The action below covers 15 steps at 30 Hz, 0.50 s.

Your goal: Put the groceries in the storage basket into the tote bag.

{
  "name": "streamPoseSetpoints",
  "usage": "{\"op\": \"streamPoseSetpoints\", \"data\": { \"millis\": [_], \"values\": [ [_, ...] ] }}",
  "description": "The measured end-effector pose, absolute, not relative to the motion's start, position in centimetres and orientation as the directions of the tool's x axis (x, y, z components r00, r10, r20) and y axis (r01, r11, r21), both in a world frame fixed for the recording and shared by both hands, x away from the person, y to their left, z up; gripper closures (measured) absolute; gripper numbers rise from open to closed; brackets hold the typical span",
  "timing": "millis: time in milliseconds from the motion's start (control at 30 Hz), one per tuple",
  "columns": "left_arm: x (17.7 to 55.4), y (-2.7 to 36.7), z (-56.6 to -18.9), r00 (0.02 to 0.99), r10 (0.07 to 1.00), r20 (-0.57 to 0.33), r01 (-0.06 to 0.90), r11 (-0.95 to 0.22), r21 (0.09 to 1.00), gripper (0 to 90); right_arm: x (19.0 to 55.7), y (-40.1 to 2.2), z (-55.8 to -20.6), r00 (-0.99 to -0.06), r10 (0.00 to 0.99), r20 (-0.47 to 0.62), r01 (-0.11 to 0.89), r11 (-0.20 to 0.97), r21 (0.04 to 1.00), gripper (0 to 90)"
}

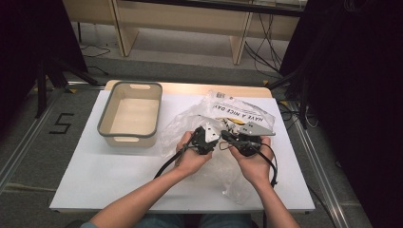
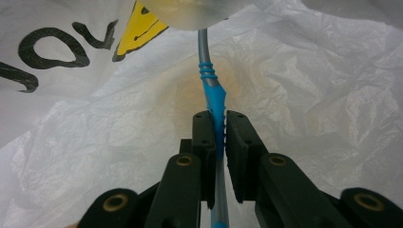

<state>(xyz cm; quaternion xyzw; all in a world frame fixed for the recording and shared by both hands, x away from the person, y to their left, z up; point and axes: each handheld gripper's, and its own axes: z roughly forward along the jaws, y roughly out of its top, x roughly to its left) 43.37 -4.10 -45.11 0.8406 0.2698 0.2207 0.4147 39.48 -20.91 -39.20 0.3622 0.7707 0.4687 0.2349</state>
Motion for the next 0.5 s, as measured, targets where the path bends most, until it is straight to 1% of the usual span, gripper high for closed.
{"op": "streamPoseSetpoints", "data": {
  "millis": [200,300,367,500],
  "values": [
    [43.7,-4.0,-45.3,0.747,0.65,0.144,0.275,-0.498,0.822,82.0,39.5,-21.0,-39.2,-0.625,0.781,-0.023,0.336,0.295,0.894,90.0],
    [43.8,-3.9,-45.3,0.758,0.639,0.13,0.279,-0.498,0.821,81.6,39.5,-21.0,-39.2,-0.624,0.781,-0.022,0.34,0.296,0.893,90.0],
    [43.6,-3.8,-45.2,0.77,0.627,0.113,0.283,-0.496,0.821,78.6,39.5,-21.1,-39.3,-0.624,0.781,-0.023,0.337,0.296,0.894,90.0],
    [42.8,-3.1,-44.5,0.783,0.61,0.123,0.261,-0.501,0.825,73.3,39.6,-21.3,-39.4,-0.62,0.784,-0.02,0.345,0.296,0.891,90.0]
  ]
}}
